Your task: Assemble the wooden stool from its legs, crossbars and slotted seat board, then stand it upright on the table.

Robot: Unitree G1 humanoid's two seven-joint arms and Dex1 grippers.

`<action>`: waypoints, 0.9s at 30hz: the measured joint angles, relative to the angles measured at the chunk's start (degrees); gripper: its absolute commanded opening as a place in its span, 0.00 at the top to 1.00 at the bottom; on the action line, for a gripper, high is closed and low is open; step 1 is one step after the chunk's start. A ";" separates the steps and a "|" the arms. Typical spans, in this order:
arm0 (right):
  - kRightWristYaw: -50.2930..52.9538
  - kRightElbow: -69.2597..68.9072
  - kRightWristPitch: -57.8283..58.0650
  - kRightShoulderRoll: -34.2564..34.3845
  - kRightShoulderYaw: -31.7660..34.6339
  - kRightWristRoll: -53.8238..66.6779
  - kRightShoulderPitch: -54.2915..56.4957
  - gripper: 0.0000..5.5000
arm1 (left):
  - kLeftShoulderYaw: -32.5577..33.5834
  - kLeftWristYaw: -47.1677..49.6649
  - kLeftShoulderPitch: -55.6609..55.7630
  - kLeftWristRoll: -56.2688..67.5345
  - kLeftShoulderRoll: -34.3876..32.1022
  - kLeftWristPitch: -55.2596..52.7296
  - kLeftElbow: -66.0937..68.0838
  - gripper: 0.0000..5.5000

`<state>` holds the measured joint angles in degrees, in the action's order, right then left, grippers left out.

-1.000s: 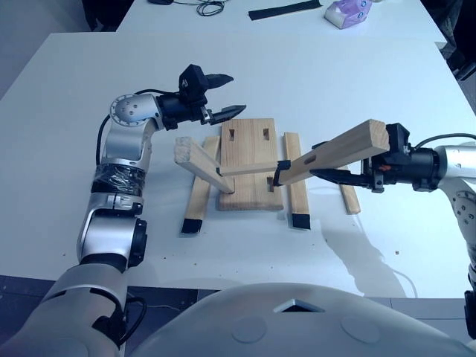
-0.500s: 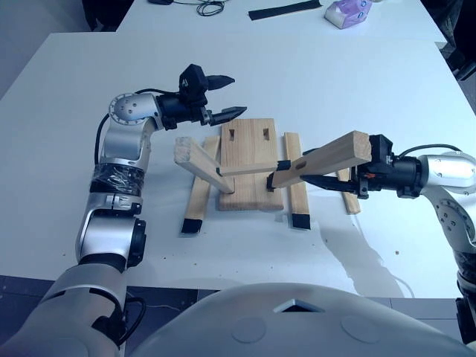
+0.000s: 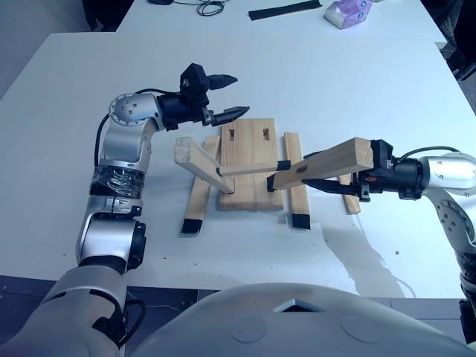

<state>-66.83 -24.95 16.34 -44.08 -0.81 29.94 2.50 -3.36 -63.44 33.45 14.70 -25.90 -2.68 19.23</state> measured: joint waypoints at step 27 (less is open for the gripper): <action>-3.38 -0.44 2.80 -5.88 -4.03 3.91 3.27 0.63 | -0.60 6.07 -8.98 1.62 2.20 -4.90 -12.71 0.35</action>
<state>-70.22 -25.39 19.13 -49.95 -4.84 33.85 5.77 -3.97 -57.36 24.47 16.32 -23.69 -7.58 6.52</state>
